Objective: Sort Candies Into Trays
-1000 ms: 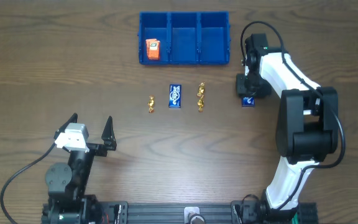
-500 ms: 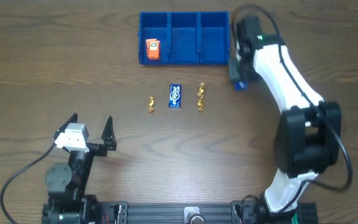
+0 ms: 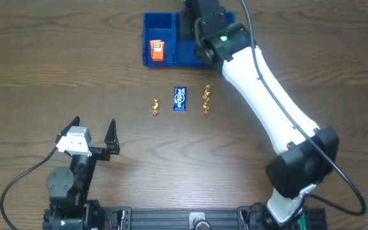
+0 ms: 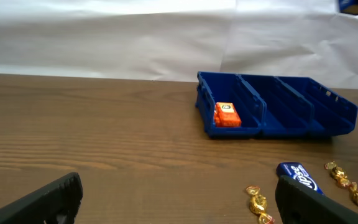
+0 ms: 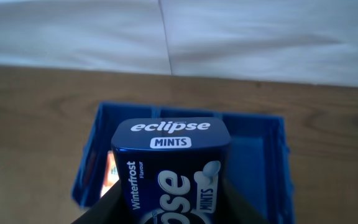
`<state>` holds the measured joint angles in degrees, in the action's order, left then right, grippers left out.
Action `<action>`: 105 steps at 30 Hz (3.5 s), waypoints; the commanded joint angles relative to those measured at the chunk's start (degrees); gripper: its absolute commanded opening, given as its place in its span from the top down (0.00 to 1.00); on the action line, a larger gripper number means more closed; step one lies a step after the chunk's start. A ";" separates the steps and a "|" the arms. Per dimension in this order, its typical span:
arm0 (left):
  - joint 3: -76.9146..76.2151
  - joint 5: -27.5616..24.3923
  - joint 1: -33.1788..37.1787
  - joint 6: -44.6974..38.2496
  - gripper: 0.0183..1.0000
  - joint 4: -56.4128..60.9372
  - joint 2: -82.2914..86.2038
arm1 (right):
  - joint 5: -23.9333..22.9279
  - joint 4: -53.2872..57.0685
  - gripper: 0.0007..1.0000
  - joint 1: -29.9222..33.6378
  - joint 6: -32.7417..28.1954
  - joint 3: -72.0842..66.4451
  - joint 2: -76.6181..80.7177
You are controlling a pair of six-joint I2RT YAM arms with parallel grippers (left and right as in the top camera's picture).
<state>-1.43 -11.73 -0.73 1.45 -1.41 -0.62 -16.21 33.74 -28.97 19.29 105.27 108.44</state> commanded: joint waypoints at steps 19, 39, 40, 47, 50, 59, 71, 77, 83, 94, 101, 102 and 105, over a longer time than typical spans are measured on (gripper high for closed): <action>1.16 -1.03 0.35 -0.20 0.00 -1.79 0.26 | -2.80 -6.47 0.88 0.11 6.36 0.20 15.78; 1.16 -1.01 0.35 -0.20 0.00 -1.79 0.26 | -5.40 -5.97 0.00 0.04 5.79 0.13 15.87; 1.16 -1.03 0.35 -0.20 0.00 -1.79 0.26 | -5.29 -5.99 0.00 0.04 5.79 0.13 15.87; 1.16 -1.03 0.35 -0.20 0.00 -1.79 0.26 | -2.01 -5.18 0.00 0.04 5.81 0.28 15.61; 1.16 -1.03 0.35 -0.20 0.00 -1.79 0.26 | -0.22 -1.68 0.00 -0.31 5.90 0.66 13.88; 1.16 -1.01 0.35 -0.20 0.00 -1.79 0.26 | 1.14 21.90 0.00 -6.49 13.18 0.52 7.39; 1.16 -1.03 0.35 -0.20 0.00 -1.79 0.26 | 6.27 20.96 0.00 -8.70 21.59 -8.20 15.32; 1.16 -1.01 0.35 -0.20 0.00 -1.79 0.28 | 8.85 17.86 0.00 -9.20 21.64 -8.20 20.50; 1.16 -1.03 0.35 -0.20 0.00 -1.79 0.26 | 9.03 18.14 0.00 -9.57 22.56 -8.20 21.46; 1.16 -1.03 0.35 -0.20 0.00 -1.79 0.28 | 9.03 17.97 0.67 -9.57 22.73 -8.20 21.46; 1.16 -1.03 0.35 -0.20 0.00 -1.79 0.26 | 8.98 17.92 0.86 -9.49 22.73 -8.20 21.44; 1.16 -1.03 0.35 -0.20 0.00 -1.79 0.26 | 8.96 17.88 0.89 -9.40 22.73 -8.15 21.42; 1.16 -1.03 0.35 -0.20 0.00 -1.79 0.26 | 8.94 18.40 0.94 -8.41 22.71 -8.13 19.41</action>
<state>-1.43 -11.73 -0.73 1.45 -1.41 -0.64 -7.05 51.62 -38.35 41.63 97.38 128.42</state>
